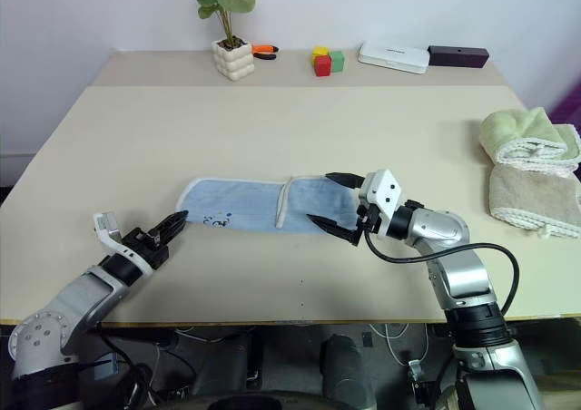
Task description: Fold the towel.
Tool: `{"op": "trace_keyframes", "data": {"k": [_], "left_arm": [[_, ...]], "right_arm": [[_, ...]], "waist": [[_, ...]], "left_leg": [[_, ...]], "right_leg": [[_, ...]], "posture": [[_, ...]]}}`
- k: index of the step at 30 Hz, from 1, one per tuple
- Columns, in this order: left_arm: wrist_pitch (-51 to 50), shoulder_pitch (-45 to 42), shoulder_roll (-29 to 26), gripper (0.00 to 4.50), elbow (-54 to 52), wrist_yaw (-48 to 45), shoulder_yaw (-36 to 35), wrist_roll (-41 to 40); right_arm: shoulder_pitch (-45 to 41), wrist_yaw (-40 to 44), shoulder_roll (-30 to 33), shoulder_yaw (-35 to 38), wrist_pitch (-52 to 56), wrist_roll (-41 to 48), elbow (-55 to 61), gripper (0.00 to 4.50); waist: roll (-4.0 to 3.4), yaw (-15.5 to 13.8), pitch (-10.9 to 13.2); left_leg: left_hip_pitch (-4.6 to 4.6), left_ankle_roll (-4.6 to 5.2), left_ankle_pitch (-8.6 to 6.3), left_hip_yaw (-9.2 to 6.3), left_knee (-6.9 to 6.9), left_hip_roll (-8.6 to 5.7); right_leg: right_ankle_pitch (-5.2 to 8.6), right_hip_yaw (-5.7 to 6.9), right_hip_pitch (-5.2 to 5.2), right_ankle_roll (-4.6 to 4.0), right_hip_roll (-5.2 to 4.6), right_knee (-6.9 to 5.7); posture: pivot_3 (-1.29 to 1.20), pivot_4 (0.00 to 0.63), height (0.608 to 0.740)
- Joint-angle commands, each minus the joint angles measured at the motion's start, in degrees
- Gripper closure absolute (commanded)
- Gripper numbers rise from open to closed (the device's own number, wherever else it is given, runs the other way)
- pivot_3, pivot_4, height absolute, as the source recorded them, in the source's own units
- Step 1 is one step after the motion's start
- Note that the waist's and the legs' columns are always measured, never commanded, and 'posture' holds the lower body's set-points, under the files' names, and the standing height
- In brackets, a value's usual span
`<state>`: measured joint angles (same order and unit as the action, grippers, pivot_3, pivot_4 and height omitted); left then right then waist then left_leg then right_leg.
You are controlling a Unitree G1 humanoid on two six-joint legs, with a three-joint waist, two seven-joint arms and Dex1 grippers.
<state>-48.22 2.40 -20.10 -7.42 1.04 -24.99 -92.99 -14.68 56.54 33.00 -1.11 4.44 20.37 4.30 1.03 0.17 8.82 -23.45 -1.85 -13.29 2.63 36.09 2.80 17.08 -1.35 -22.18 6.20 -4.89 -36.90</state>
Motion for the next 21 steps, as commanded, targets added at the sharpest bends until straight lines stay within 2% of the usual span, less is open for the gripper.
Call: {"op": "trace_keyframes", "data": {"k": [1, 7, 10, 12, 14, 21], "left_arm": [[0.6, 0.4, -1.6, 4.45, -3.3, -6.6, 0.4, 3.8], [1.2, -0.1, -1.6, 4.45, -11.8, -13.3, 4.4, 8.4], [1.0, -2.8, -3.1, 4.45, -15.1, -17.0, 8.4, 13.1], [2.1, -5.2, -5.0, 4.45, -16.7, -21.2, 12.5, 19.4], [2.8, -7.6, -6.0, 4.45, -16.1, -24.2, 15.6, 23.6], [3.8, -20.0, -3.3, 4.45, -8.1, -32.7, 24.6, 33.1]], "right_arm": [[1.5, 2.2, 3.1, 4.1, -1.9, 1.2, 0.3, 0.0], [6.2, 8.1, 8.9, 12.3, 0.1, 8.0, -1.2, 0.0], [8.3, 8.7, 9.7, 14.5, 0.5, 9.2, 0.2, 0.0], [8.9, 7.8, 9.3, 14.9, 0.1, 8.8, 0.7, 0.0], [9.1, 6.8, 9.0, 14.7, -0.5, 7.9, 0.7, 0.0], [10.6, 5.2, 8.7, 15.5, -0.4, 8.5, 2.2, 0.0]], "waist": [[0.08, 0.0, 0.0], [0.11, -0.5, 0.1], [0.13, -0.5, 0.1], [0.13, -0.6, 0.1], [0.1, -0.7, 0.1], [0.13, -0.9, 0.1]], "left_leg": [[-0.02, 0.0, 0.0, 0.01, -0.01, 0.0], [-0.16, 0.0, -0.01, 0.06, -0.08, 0.01], [-0.15, 0.0, -0.01, 0.06, -0.07, 0.02], [-0.15, 0.0, -0.01, 0.04, -0.07, 0.02], [-0.15, 0.0, -0.01, 0.06, -0.06, 0.01], [-0.17, 0.01, -0.01, 0.03, -0.02, 0.0]], "right_leg": [[0.0, 0.0, -0.02, 0.0, 0.0, 0.02], [-0.03, 0.0, 0.09, -0.04, -0.02, 0.57], [-0.04, 0.0, 0.13, -0.06, -0.02, 0.64], [-0.04, 0.01, 0.13, -0.06, 0.0, 0.64], [-0.04, 0.0, 0.14, -0.07, 0.01, 0.66], [-0.06, 0.01, 0.2, -0.05, 0.05, 0.75]], "posture": [[0.0, 0.15, 0.74], [0.0, 0.15, 0.74], [0.0, 0.15, 0.74], [0.0, 0.15, 0.74], [0.0, 0.15, 0.74], [0.0, 0.15, 0.74]]}}
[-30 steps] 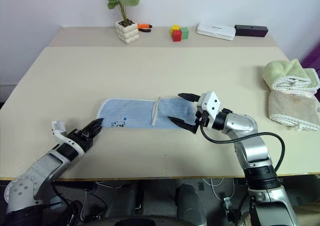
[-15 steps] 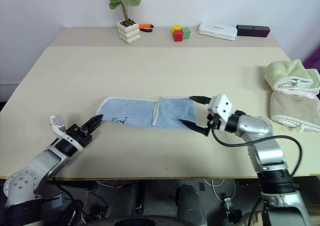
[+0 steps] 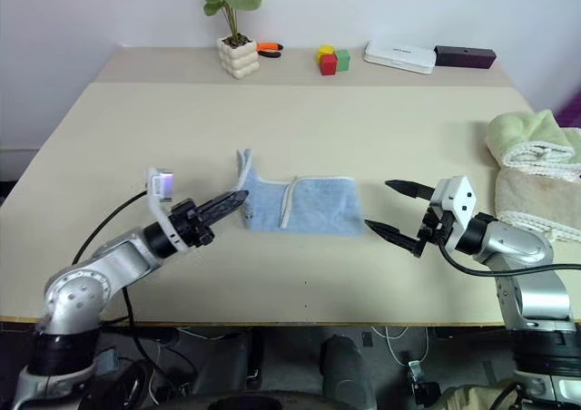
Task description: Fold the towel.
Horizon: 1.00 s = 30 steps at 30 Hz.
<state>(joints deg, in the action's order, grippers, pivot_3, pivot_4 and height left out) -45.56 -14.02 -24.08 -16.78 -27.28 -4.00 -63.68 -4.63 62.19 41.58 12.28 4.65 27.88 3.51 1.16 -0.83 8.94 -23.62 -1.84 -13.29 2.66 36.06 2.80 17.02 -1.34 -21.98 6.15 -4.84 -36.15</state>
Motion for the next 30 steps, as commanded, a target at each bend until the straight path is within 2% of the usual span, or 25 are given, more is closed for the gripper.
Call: {"op": "trace_keyframes", "data": {"k": [1, 6, 11, 18, 22, 30], "left_arm": [[1.0, -5.1, 1.3, 4.45, 2.2, -5.7, 4.9, 4.6], [0.3, -12.1, 4.3, 4.45, 8.6, -11.7, 12.6, 11.5], [4.5, -16.1, 8.9, 4.45, 16.4, -16.8, 16.6, 18.6], [9.4, -21.1, 16.3, 4.45, 27.1, -21.2, 19.6, 26.5], [12.9, -22.6, 19.1, 4.45, 32.6, -22.6, 21.2, 32.1], [16.7, -23.0, 23.4, 4.45, 38.8, -24.5, 22.3, 38.1]], "right_arm": [[1.0, -0.4, 0.2, 2.4, -0.7, 1.2, 3.1, 0.0], [3.1, -1.8, 0.1, 3.5, -1.0, 1.0, 4.3, 0.0], [5.0, -4.0, -1.0, 3.4, -1.0, 0.6, 6.7, 0.0], [8.7, -6.3, -1.4, 5.0, -0.8, 0.7, 9.6, 0.0], [10.6, -7.5, -1.4, 6.0, -0.7, 0.6, 10.9, 0.0], [13.6, -8.9, -1.5, 7.4, -0.1, 1.1, 13.6, 0.0]], "waist": [[0.01, 0.1, 0.0], [0.01, 0.1, 0.0], [0.02, 0.2, 0.0], [0.05, 0.0, 0.0], [0.05, 0.1, 0.0], [0.04, 0.1, 0.0]], "left_leg": [[-0.02, 0.0, 0.0, -0.01, 0.02, 0.0], [-0.03, 0.05, -0.02, -0.04, 0.0, 0.0], [-0.03, 0.05, -0.02, -0.06, -0.01, 0.02], [-0.09, 0.05, -0.03, -0.08, 0.04, 0.02], [-0.3, 0.06, -0.02, -0.11, 0.08, 0.01], [-0.54, 0.06, -0.02, -0.16, 0.14, 0.01]], "right_leg": [[-0.01, -0.01, 0.0, 0.01, 0.02, 0.01], [-0.02, -0.01, 0.01, 0.06, 0.09, 0.04], [-0.05, -0.01, -0.01, 0.12, 0.13, 0.03], [-0.05, 0.0, -0.02, 0.14, 0.13, 0.05], [-0.09, 0.0, -0.2, 0.22, 0.14, 0.04], [-0.2, 0.02, -0.4, 0.4, 0.16, 0.04]], "posture": [[0.0, 0.15, 0.74], [0.0, 0.15, 0.74], [0.0, 0.15, 0.74], [0.0, 0.15, 0.74], [0.0, 0.15, 0.74], [0.0, 0.15, 0.74]]}}
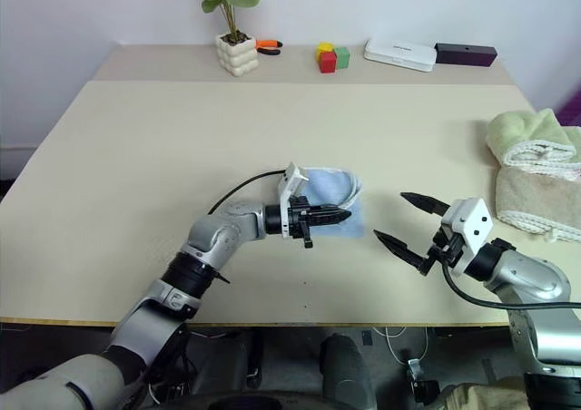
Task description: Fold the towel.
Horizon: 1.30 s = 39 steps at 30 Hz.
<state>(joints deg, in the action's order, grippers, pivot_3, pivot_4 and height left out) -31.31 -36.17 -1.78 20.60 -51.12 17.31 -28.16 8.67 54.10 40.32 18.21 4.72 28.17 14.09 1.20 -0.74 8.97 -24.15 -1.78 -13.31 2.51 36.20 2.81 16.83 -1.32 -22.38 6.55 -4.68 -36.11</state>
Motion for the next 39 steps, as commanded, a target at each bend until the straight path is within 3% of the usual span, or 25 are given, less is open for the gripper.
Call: {"op": "trace_keyframes", "data": {"k": [1, 10, 19, 25, 26, 29, 35, 36, 39], "left_arm": [[2.3, -0.6, 1.6, 4.45, 1.7, -0.9, 0.9, 2.9], [3.4, 1.1, 1.6, 0.14, -1.6, -2.8, 0.1, 4.9], [0.7, 3.3, -2.6, 0.06, -13.9, -4.1, -5.2, 0.5], [-1.7, 4.4, -3.9, 0.06, -17.0, 5.2, -15.7, -2.9], [-2.0, 4.7, -3.8, 0.29, -17.0, 6.2, -17.3, -3.8], [-0.6, 5.4, -3.2, 1.29, -16.9, 10.0, -19.4, -3.2], [5.2, 5.9, -0.8, 4.31, -13.1, 17.2, -19.3, 1.7], [5.8, 5.7, 0.0, 4.5, -12.3, 17.8, -19.1, 2.1], [7.3, 4.9, 1.9, 4.5, -10.6, 18.9, -18.5, 3.0]], "right_arm": [[0.4, -1.0, -0.4, 1.2, -0.2, 0.6, 3.2, 0.0], [-2.6, -1.2, -0.7, -1.2, 0.1, 0.2, 1.6, 0.0], [-13.4, -2.8, -4.2, -4.1, 2.8, 2.0, -4.1, 0.0], [-20.8, -7.8, -12.0, -7.3, 5.5, 2.8, -6.0, 0.0], [-21.1, -8.4, -13.3, -8.2, 5.4, 2.6, -5.9, 0.0], [-21.9, -10.7, -16.1, -10.3, 5.5, 1.1, -6.2, 0.79], [-24.7, -19.8, -21.8, -12.8, 3.5, -5.6, -9.3, 3.8], [-24.8, -20.6, -22.8, -13.3, 3.5, -5.9, -9.2, 4.35], [-25.1, -23.6, -25.4, -14.1, 3.3, -7.4, -8.8, 4.43]], "waist": [[0.0, 0.0, 0.0], [-0.01, 0.0, 0.0], [-0.07, 0.0, 0.0], [-0.09, 0.1, 0.0], [-0.09, 0.1, 0.0], [-0.09, 0.0, 0.0], [-0.09, 0.0, 0.0], [-0.1, 0.0, 0.0], [-0.1, 0.1, 0.0]], "left_leg": [[0.0, 0.0, 0.0, 0.0, 0.01, 0.0], [-0.02, 0.0, 0.0, -0.06, 0.0, 0.0], [-0.02, 0.0, 0.01, -0.1, 0.03, 0.01], [-0.02, 0.0, 0.01, -0.17, 0.01, 0.02], [-0.02, 0.0, 0.01, -0.2, 0.0, 0.02], [-0.04, 0.0, 0.01, -0.23, 0.0, 0.02], [-0.09, -0.04, 0.04, -0.23, 0.11, -0.01], [-0.09, -0.04, 0.04, -0.23, 0.1, -0.01], [-0.1, -0.05, 0.04, -0.23, 0.04, -0.01]], "right_leg": [[0.0, 0.0, 0.01, 0.0, 0.0, 0.0], [0.0, 0.03, 0.0, 0.0, 0.01, -0.01], [-0.03, 0.06, 0.02, 0.06, 0.02, -0.06], [-0.18, 0.1, 0.01, 0.32, 0.04, -0.12], [-0.18, 0.14, 0.01, 0.32, 0.04, -0.13], [-0.18, 0.18, 0.01, 0.33, 0.04, -0.14], [-0.24, 0.18, 0.04, 0.4, 0.03, -0.15], [-0.24, 0.18, 0.03, 0.4, 0.03, -0.16], [-0.23, 0.18, -0.01, 0.41, 0.04, -0.15]], "posture": [[0.0, 0.15, 0.74], [0.0, 0.15, 0.74], [0.0, 0.15, 0.74], [0.0, 0.15, 0.74], [0.0, 0.15, 0.74], [0.0, 0.15, 0.74], [0.0, 0.15, 0.74], [0.0, 0.15, 0.74], [0.0, 0.15, 0.74]]}}
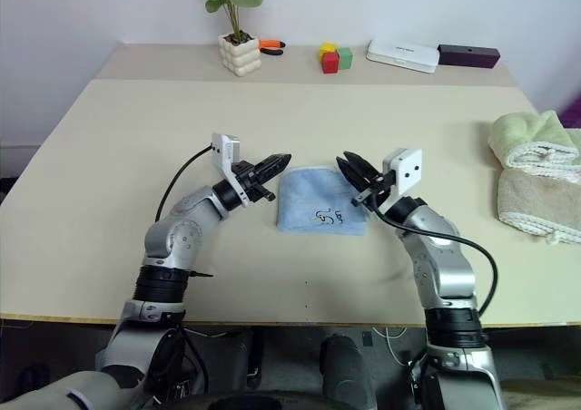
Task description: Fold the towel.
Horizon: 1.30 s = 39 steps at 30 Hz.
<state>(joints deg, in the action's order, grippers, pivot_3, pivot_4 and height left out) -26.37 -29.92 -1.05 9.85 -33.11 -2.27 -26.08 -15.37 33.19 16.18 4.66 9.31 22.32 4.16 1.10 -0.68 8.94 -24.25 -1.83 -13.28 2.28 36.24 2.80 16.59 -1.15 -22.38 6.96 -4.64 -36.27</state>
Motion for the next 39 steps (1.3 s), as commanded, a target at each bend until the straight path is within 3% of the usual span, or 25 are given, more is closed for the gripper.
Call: {"op": "trace_keyframes", "data": {"k": [1, 11, 25, 32, 39], "left_arm": [[2.9, -1.7, 2.0, 4.5, 0.7, 1.2, 1.4, 1.2], [7.0, -3.8, 4.7, 4.5, 8.1, 2.9, 4.3, 5.7], [10.9, -2.7, 2.9, 4.5, 15.4, 4.1, 4.5, 10.4], [11.4, -2.5, 2.5, 4.5, 15.3, 4.0, 3.9, 10.5], [11.4, -2.9, -1.2, 4.5, 14.5, 0.6, 2.2, 9.3]], "right_arm": [[-1.1, -4.3, -2.2, -0.9, -1.4, -2.6, 0.8, 4.43], [1.6, -13.4, -4.3, -3.2, -2.4, -12.3, -4.0, 4.43], [7.1, -20.3, -4.0, -3.3, -1.8, -18.4, -5.3, 4.43], [6.5, -22.4, -3.5, -2.6, -1.1, -19.1, -6.6, 4.43], [2.8, -19.5, -1.3, 1.7, 3.9, -13.6, -6.3, 4.43]], "waist": [[0.0, 0.0, 0.0], [-0.02, 0.1, 0.0], [-0.03, 0.0, 0.0], [-0.03, 0.0, 0.0], [-0.03, 0.1, 0.0]], "left_leg": [[-0.01, 0.0, 0.0, 0.0, 0.0, 0.0], [-0.01, -0.02, 0.01, 0.0, -0.03, 0.0], [0.02, -0.02, 0.01, -0.01, 0.01, 0.0], [0.03, -0.02, 0.01, -0.01, 0.02, 0.0], [0.06, -0.02, 0.01, -0.01, 0.01, 0.0]], "right_leg": [[0.0, 0.0, -0.01, 0.0, 0.0, 0.0], [0.0, 0.0, -0.04, 0.0, 0.02, -0.01], [0.0, 0.01, 0.04, 0.0, 0.01, -0.01], [0.0, 0.01, 0.07, 0.0, 0.01, -0.01], [0.0, 0.01, 0.07, 0.0, 0.01, -0.03]], "posture": [[0.0, 0.15, 0.74], [0.0, 0.15, 0.74], [0.0, 0.15, 0.74], [0.0, 0.15, 0.74], [0.0, 0.15, 0.74]]}}
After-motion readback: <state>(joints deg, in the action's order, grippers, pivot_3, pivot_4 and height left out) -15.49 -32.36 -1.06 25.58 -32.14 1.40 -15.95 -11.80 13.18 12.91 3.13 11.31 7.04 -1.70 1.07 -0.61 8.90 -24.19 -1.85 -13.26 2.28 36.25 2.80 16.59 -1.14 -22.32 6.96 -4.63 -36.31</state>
